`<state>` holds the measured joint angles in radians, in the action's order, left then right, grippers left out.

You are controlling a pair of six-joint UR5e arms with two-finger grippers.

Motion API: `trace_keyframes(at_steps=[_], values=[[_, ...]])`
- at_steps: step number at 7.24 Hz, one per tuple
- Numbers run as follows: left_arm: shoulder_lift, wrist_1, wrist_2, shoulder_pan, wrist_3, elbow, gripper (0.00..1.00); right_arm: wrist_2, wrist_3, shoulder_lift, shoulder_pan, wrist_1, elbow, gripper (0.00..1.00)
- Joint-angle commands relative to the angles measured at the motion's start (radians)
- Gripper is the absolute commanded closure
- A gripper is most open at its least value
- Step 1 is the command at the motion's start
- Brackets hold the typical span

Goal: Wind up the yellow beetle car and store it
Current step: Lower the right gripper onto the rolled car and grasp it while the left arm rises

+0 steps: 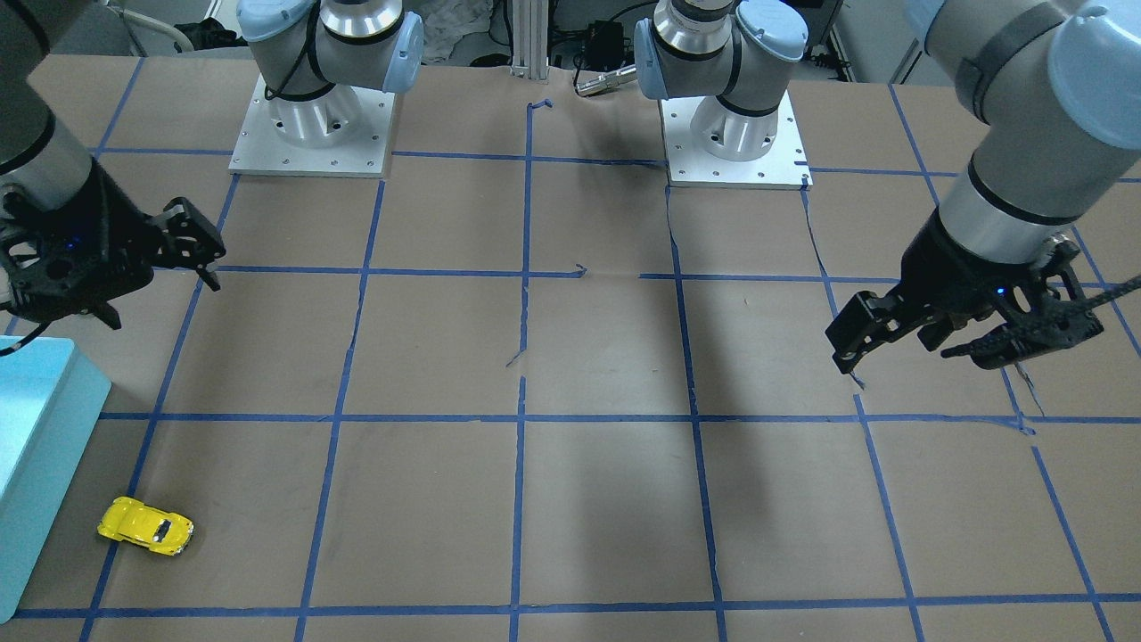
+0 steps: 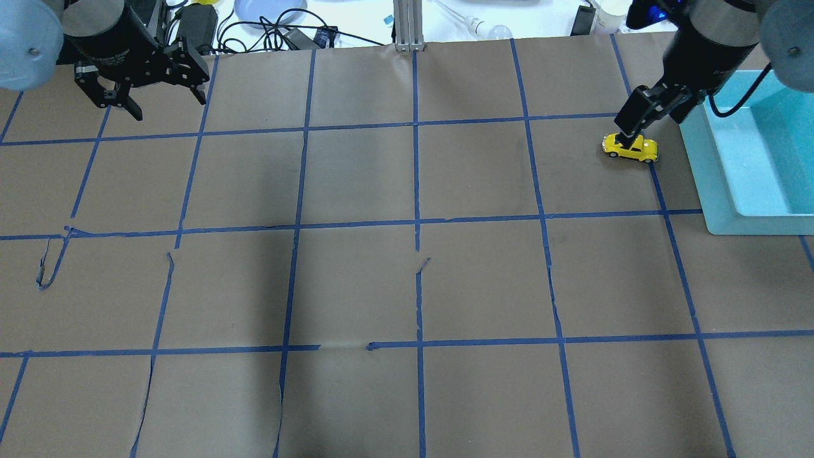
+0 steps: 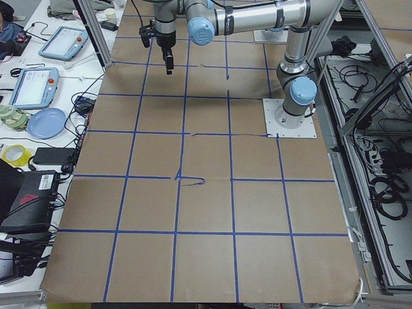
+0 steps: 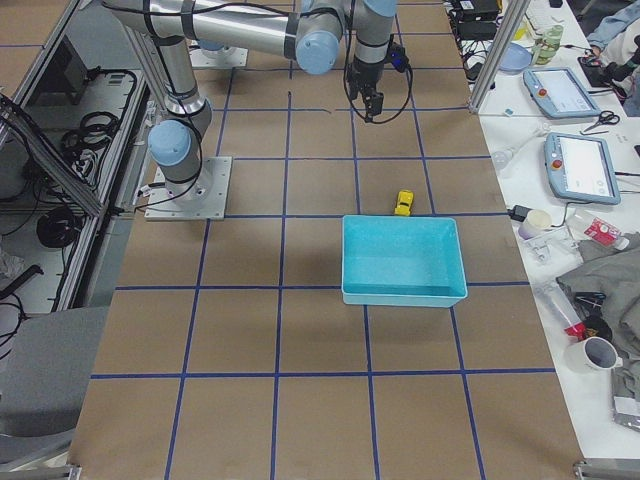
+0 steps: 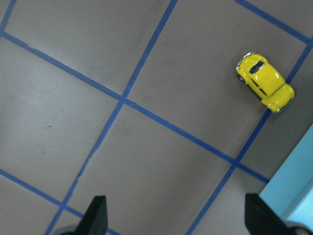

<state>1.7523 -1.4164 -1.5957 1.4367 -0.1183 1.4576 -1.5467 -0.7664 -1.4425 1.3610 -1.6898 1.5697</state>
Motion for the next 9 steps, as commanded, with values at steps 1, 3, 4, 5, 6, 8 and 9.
trace_keyframes(at_steps=[1, 3, 4, 5, 6, 8, 9], values=[[-0.025, -0.009, -0.001, 0.079, 0.061, 0.012, 0.0, -0.004, -0.319, 0.149, -0.036, -0.213, -0.01, 0.0], [-0.052, -0.061, 0.003, 0.097, 0.19, 0.015, 0.0, -0.012, -0.593, 0.275, -0.036, -0.432, 0.001, 0.0], [-0.056, -0.061, 0.005, 0.097, 0.204, 0.017, 0.0, -0.013, -0.629, 0.286, -0.036, -0.439, 0.013, 0.0], [-0.071, -0.079, 0.01, 0.097, 0.204, 0.015, 0.0, -0.018, -0.722, 0.312, -0.036, -0.499, 0.026, 0.0], [-0.085, -0.128, 0.055, 0.094, 0.201, 0.015, 0.0, -0.042, -0.769, 0.376, -0.036, -0.589, 0.029, 0.0], [-0.117, -0.208, 0.066, 0.085, 0.201, 0.012, 0.0, -0.044, -0.777, 0.401, -0.037, -0.602, 0.029, 0.0], [-0.12, -0.211, 0.063, 0.073, 0.206, 0.013, 0.0, -0.042, -0.781, 0.416, -0.04, -0.604, 0.029, 0.0]])
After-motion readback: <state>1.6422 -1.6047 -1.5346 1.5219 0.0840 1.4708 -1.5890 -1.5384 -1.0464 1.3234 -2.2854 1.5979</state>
